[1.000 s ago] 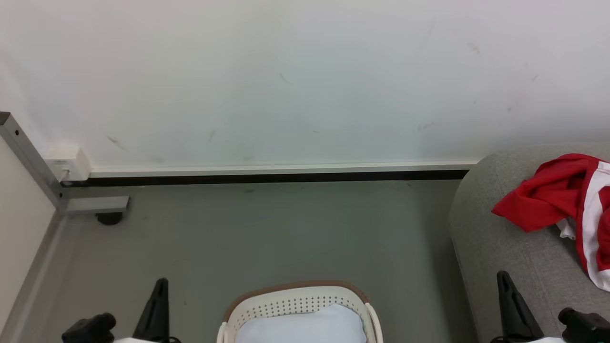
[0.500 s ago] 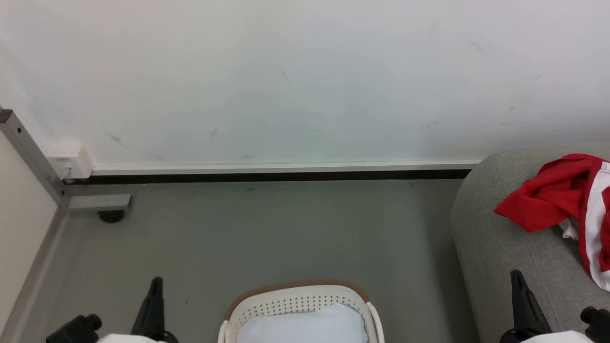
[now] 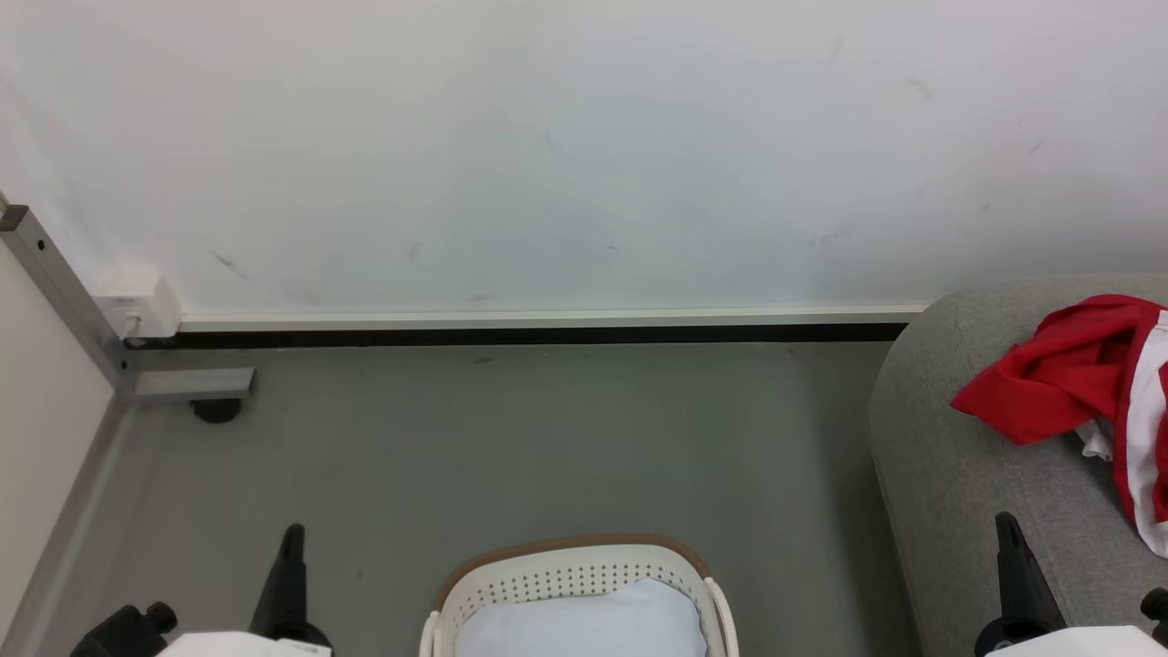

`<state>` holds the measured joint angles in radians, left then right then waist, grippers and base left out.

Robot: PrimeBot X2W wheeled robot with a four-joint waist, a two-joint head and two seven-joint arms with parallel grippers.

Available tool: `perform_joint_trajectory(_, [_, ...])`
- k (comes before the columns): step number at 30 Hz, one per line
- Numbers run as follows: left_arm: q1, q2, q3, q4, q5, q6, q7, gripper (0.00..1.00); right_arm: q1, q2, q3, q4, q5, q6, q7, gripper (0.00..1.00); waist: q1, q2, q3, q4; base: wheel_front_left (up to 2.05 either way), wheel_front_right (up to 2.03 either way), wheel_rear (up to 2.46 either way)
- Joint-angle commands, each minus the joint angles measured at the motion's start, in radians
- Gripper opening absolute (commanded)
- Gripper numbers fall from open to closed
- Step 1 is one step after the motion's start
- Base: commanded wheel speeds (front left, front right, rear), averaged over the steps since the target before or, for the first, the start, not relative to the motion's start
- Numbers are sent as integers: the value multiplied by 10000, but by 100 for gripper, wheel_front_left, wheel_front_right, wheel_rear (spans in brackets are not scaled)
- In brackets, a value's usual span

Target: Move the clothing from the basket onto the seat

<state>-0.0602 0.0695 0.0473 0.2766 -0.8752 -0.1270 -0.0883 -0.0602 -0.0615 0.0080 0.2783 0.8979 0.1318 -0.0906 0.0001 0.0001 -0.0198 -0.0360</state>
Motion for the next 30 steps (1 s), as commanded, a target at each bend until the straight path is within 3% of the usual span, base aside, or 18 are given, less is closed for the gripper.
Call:
perform_joint_trajectory(1, [-235, 17, 62, -162, -338, -22, 73, 0, -280, -11, -90, -158, 353, -6, 63, 0, 0, -1, 4, 7, 0, 0, 0])
perform_joint_trajectory(30, [-382, -69, 335, -231, -3309, -36, 906, 0, -401, 27, -566, -243, 3245, -11, 900, 0, 0, -1, 78, 126, 0, 0, 0])
